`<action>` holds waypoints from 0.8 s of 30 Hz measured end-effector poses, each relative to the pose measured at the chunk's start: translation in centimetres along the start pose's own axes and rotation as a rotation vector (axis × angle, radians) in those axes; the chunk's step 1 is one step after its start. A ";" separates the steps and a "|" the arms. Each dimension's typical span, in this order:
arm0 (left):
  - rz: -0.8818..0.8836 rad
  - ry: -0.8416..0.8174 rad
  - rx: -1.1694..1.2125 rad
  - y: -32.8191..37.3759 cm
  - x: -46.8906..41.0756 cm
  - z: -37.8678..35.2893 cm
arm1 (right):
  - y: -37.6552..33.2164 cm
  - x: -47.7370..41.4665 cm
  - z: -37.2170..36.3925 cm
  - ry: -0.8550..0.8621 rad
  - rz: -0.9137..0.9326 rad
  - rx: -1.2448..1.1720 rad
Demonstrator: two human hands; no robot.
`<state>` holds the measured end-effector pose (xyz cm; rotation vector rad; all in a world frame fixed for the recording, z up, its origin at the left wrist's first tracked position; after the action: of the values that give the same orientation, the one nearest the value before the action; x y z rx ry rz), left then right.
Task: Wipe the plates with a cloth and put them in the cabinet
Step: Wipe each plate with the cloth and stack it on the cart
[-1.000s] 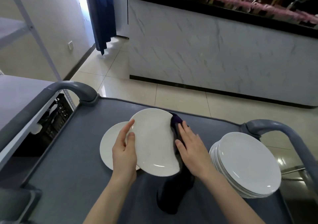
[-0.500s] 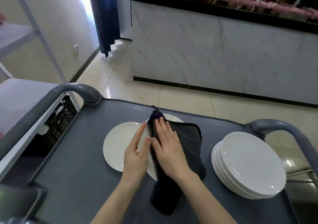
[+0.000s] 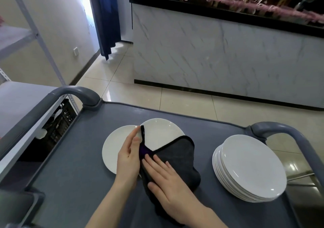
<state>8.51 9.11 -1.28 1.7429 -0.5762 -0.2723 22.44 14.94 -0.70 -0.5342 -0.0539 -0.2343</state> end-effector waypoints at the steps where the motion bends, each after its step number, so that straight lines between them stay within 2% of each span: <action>1: -0.004 -0.007 -0.002 -0.1 0.1 0.0 | 0.1 -0.3 0.0 0.016 -0.011 0.007; 7: -0.061 -0.069 -0.065 0.0 1.2 -0.9 | 1.8 -5.4 2.2 0.234 -0.179 -0.103; 10: 0.021 0.024 -0.006 0.3 1.4 -1.0 | 4.2 -6.8 3.8 0.280 -0.292 -0.066; 13: -0.030 0.136 0.013 1.6 0.9 -0.3 | 6.7 -5.1 4.3 0.249 -0.350 0.059; 17: -0.074 0.208 0.060 2.4 -0.3 0.9 | 6.6 -0.7 2.5 0.142 -0.243 0.083; 21: -0.059 0.157 0.045 1.8 0.1 0.1 | 2.5 1.3 0.0 0.086 -0.081 -0.041; 24: -0.041 0.096 0.023 1.4 0.7 -0.8 | 0.6 -0.4 0.2 0.118 -0.060 -0.089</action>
<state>9.17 9.26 0.33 1.7813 -0.4761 -0.2095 22.20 15.65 -0.82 -0.6064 0.0553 -0.3277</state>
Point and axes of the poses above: each hand's wrist, its own x-axis away from the middle knuckle, its own z-axis out of the back of the hand, y = z × x, the point moved 2 cm from there along -x, towards the middle knuckle, and after that the axes turned 7 degrees about x, right-handed, at the moved point
